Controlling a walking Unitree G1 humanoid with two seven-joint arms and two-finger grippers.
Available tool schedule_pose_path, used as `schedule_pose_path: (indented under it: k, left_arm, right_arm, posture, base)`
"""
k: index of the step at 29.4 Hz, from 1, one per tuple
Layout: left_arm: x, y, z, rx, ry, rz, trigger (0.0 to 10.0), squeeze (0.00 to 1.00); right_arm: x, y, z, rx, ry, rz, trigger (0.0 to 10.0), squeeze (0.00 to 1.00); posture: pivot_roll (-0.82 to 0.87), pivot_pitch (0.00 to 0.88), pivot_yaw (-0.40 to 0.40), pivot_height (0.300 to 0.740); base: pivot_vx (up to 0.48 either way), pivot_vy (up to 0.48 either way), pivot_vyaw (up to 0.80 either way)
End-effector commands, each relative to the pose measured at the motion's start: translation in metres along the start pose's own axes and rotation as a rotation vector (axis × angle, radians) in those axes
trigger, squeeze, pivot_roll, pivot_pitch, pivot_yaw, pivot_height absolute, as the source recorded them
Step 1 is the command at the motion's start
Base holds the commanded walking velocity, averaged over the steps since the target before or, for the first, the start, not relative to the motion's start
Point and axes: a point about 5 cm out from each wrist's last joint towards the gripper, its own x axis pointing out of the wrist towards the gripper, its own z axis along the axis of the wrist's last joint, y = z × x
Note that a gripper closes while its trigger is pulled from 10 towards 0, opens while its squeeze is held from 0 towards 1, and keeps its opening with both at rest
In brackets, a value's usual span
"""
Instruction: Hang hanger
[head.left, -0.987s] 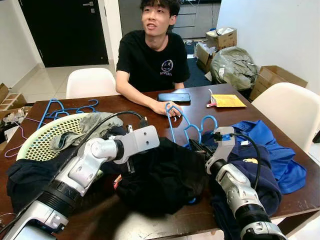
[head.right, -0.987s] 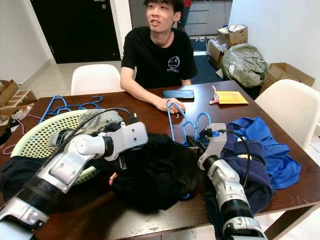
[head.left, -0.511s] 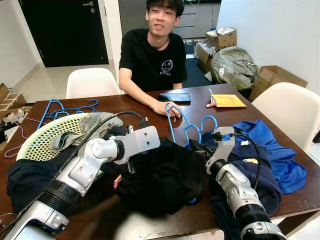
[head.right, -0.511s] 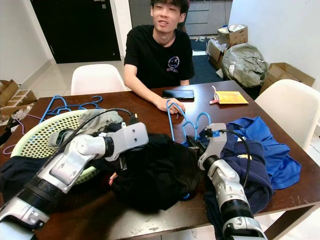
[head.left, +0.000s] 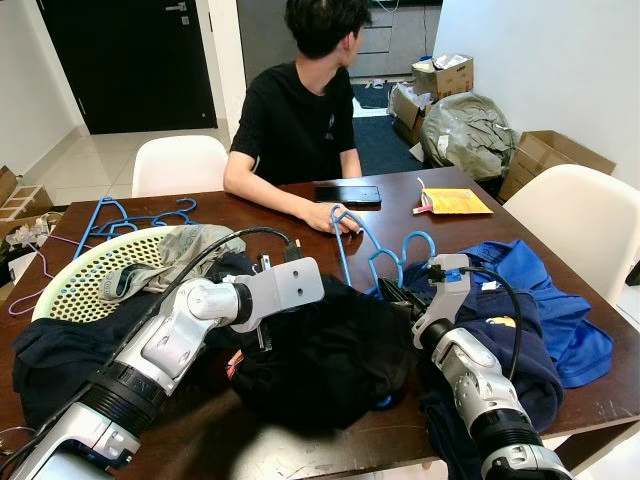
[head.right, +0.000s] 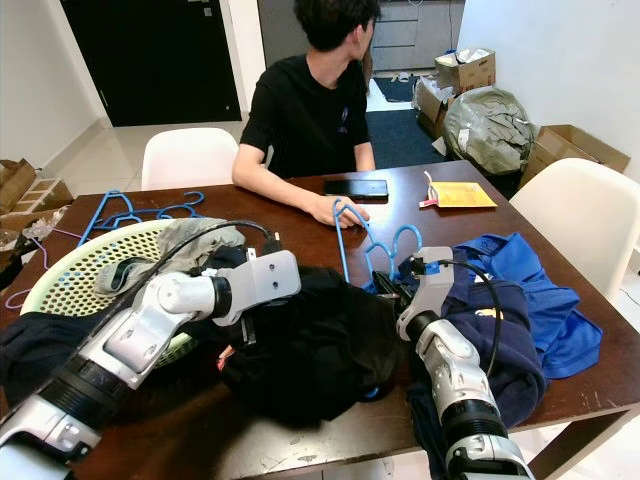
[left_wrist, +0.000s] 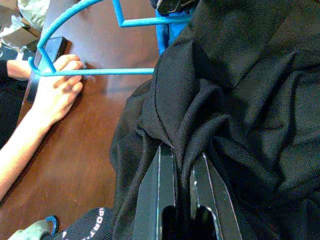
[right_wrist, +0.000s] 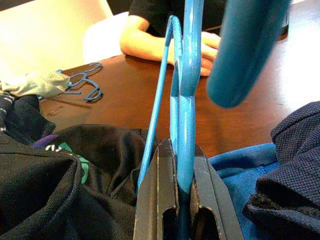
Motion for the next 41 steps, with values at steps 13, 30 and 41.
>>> schedule_pose_path:
  k: [13, 30, 41]
  left_arm:
    - [-0.006, 0.009, 0.049, -0.093, -0.293, -0.030, 10.0, 0.00]
    - [-0.089, 0.085, 0.125, -0.181, -0.819, 0.009, 10.0, 0.00]
    - [-0.088, 0.063, 0.093, -0.091, -0.550, -0.101, 10.0, 0.00]
  right_arm:
    - [-0.008, -0.002, -0.018, -0.006, 0.076, -0.015, 10.0, 0.00]
    - [-0.008, -0.006, -0.012, 0.029, 0.045, -0.028, 10.0, 0.00]
    - [-0.010, -0.008, -0.010, 0.054, 0.028, -0.034, 10.0, 0.00]
  posture:
    - [0.08, 0.000, 0.031, 0.740]
    - [0.07, 0.000, 0.033, 0.740]
    - [0.07, 0.000, 0.034, 0.740]
  base:
    - [0.000, 0.000, 0.00]
    - [0.000, 0.000, 0.00]
    - [0.000, 0.000, 0.00]
